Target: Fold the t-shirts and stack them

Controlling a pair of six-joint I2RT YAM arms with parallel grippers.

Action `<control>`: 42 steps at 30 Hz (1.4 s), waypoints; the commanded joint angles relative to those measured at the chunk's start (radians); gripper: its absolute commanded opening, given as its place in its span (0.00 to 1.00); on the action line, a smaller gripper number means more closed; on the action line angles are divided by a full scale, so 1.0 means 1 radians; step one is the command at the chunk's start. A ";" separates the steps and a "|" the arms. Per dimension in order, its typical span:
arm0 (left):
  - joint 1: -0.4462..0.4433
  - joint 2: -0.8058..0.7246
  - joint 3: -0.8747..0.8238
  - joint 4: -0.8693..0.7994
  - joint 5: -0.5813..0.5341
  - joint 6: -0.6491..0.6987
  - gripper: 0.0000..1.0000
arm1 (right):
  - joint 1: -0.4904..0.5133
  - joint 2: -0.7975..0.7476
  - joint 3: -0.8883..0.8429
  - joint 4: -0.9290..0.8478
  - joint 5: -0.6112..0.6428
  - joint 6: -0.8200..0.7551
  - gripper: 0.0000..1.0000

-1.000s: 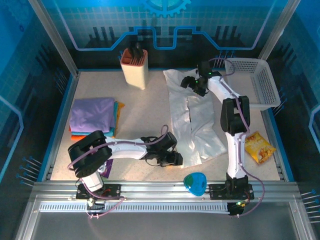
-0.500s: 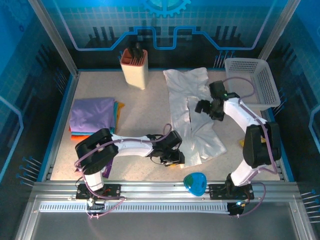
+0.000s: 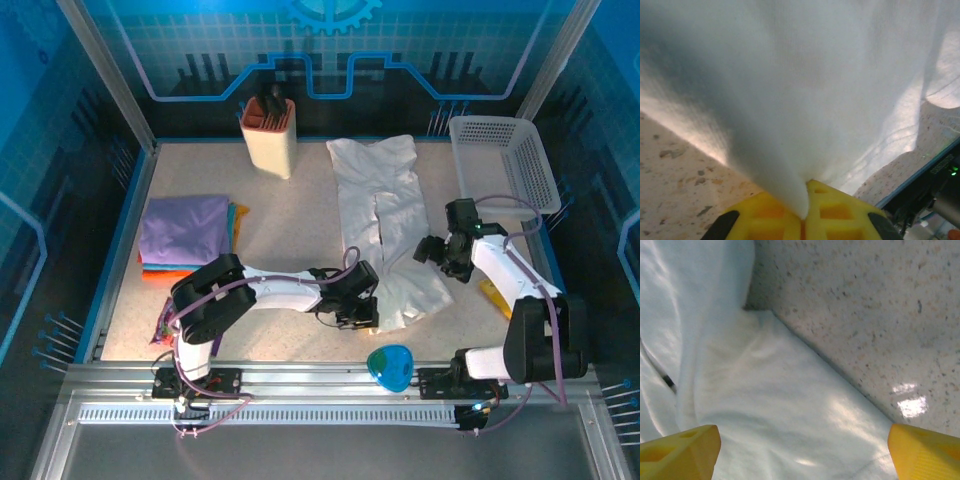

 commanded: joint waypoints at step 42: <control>0.050 -0.236 -0.244 -0.075 0.023 0.076 0.25 | 0.159 -0.341 -0.304 -0.257 -0.084 0.325 0.54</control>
